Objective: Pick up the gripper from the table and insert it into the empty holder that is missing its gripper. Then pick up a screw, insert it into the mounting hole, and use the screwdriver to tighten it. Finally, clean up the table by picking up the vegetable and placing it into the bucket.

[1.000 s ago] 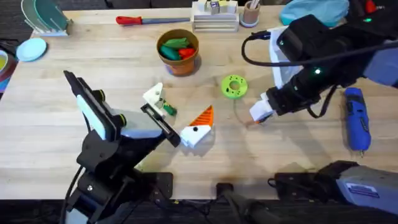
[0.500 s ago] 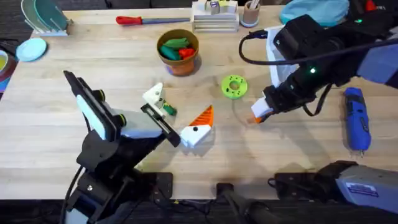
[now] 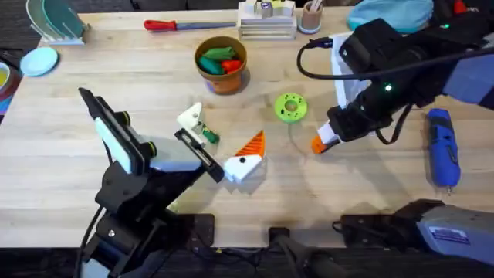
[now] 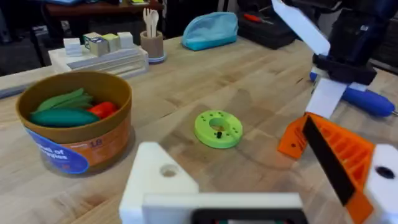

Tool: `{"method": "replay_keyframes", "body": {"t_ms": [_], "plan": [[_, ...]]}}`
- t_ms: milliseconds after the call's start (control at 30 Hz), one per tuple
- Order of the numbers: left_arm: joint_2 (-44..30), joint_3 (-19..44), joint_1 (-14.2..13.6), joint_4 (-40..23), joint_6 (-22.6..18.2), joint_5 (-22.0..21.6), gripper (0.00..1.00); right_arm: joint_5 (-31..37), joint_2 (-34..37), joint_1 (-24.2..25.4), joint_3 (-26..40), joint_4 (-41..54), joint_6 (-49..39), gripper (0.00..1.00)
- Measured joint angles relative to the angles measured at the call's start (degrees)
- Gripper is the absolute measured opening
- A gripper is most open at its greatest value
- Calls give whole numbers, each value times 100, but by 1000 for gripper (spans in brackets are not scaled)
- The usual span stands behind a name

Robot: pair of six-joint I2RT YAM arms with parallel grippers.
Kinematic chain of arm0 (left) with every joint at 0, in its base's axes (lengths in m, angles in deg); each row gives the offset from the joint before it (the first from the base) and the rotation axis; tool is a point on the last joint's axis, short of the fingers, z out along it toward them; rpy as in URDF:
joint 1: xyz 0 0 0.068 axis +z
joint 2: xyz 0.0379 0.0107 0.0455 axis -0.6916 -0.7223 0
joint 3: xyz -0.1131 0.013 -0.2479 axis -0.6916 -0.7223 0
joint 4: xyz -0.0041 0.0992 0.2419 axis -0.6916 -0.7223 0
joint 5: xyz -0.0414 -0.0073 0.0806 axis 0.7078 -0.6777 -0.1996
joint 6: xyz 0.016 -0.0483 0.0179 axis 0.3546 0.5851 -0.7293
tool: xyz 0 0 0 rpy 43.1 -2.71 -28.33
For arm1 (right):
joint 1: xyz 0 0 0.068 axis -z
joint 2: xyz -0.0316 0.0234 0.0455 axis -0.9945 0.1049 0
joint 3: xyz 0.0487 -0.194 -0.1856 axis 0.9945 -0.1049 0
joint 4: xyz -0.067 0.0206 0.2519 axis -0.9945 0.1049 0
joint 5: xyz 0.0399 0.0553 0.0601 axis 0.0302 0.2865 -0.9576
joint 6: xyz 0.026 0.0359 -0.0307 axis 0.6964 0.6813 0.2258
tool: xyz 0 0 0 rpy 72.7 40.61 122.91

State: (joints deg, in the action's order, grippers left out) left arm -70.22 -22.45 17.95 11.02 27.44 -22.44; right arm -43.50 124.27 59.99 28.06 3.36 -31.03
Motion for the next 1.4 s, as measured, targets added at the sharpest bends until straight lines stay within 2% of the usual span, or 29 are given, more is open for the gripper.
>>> {"method": "replay_keyframes", "body": {"t_ms": [100,200,533,667,733,833,933,1167,1400], "plan": [[2,0,0,0,0,0,993,-2,0,0,18,18,-6,74],[0,0,0,0,-2,0,993,-2,0,0,120,91,-46,17],[0,0,0,0,-2,0,993,-4,-196,28,1084,580,-578,13],[0,0,0,0,-2,0,993,-86,-358,263,1390,455,-715,12],[0,0,0,0,-2,-2,993,-450,-407,474,1431,95,-787,12],[0,0,0,0,-2,-2,993,-1362,-364,789,1456,-343,-996,11],[0,0,0,0,-1,0,993,-2137,-222,942,1458,-426,-1218,11],[1,0,0,4,-1,149,992,-4196,518,978,1458,-422,-1702,11],[0,0,0,11,-85,319,993,-5582,1294,869,1458,-400,-1853,11]]}}
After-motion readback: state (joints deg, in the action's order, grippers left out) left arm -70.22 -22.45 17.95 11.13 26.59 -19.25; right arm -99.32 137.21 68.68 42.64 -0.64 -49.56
